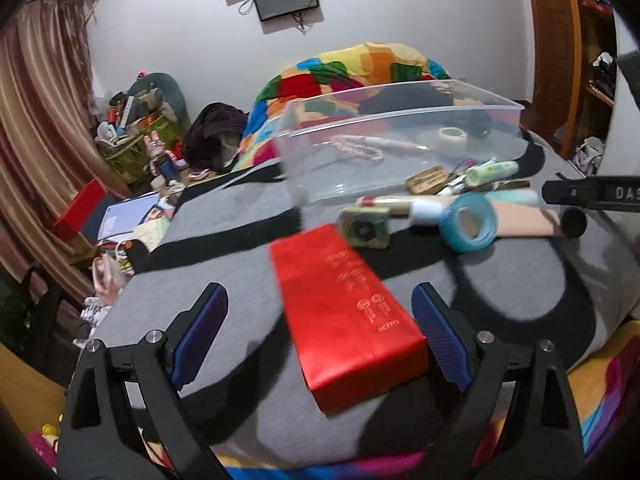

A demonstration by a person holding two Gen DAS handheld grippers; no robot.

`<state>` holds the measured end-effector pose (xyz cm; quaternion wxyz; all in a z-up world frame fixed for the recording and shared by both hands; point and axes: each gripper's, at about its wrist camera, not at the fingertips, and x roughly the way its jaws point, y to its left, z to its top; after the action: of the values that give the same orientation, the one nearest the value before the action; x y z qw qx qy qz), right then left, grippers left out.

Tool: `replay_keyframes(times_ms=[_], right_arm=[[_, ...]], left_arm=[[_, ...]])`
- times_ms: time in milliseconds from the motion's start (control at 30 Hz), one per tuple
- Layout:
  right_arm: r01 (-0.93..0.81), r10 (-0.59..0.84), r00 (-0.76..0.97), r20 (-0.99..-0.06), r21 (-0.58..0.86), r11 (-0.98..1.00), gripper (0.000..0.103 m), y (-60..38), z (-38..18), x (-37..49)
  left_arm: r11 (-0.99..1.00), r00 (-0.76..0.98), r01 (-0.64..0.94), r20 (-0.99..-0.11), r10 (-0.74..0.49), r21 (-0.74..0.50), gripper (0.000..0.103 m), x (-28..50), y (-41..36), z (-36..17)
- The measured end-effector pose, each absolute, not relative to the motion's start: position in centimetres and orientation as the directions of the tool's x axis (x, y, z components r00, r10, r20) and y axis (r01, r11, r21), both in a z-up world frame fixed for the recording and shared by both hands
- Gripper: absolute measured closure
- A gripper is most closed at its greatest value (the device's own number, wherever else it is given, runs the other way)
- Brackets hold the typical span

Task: Organize objects
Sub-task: 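Grasp the red box with the left tool while the right tool grasps the purple spray bottle, then place the red box and purple spray bottle into the clear box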

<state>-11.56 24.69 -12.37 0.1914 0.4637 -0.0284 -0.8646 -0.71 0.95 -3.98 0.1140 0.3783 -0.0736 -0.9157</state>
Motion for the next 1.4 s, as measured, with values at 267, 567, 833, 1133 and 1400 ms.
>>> replay_keyframes(times_ms=[267,567,833,1133,1400], right_arm=[[0.292,-0.324,-0.509,-0.798,0.194,-0.936,0.029,26.1,-13.0,-10.7],[0.284,-0.33,-0.515,-0.791,0.206,-0.936,0.042,28.0,-12.8,-9.6],[0.303,-0.305,-0.527,-0.794,0.16,-0.94,0.071,28.2,-12.8,-9.5],[0.342,-0.312,-0.565,-0.764,0.127,-0.931,0.08,27.5,-11.7,-8.9],[0.391,-0.367,-0.614,-0.699,0.134,-0.911,0.08,26.4,-8.3,-8.8]], left_arm=[[-0.96,-0.645,0.218,-0.712,-0.278,0.177,0.009,1.5,-2.7,-5.2],[-0.984,-0.671,0.177,-0.727,-0.147,0.035,0.009,0.4,-4.5,-5.6],[-0.983,-0.695,0.172,-0.714,-0.078,-0.06,0.047,-0.1,-5.4,-5.5],[-0.982,-0.738,0.172,-0.67,-0.075,-0.08,0.047,1.2,-6.0,-3.2],[-0.986,-0.805,0.142,-0.59,-0.066,-0.083,0.047,0.9,-5.5,0.5]])
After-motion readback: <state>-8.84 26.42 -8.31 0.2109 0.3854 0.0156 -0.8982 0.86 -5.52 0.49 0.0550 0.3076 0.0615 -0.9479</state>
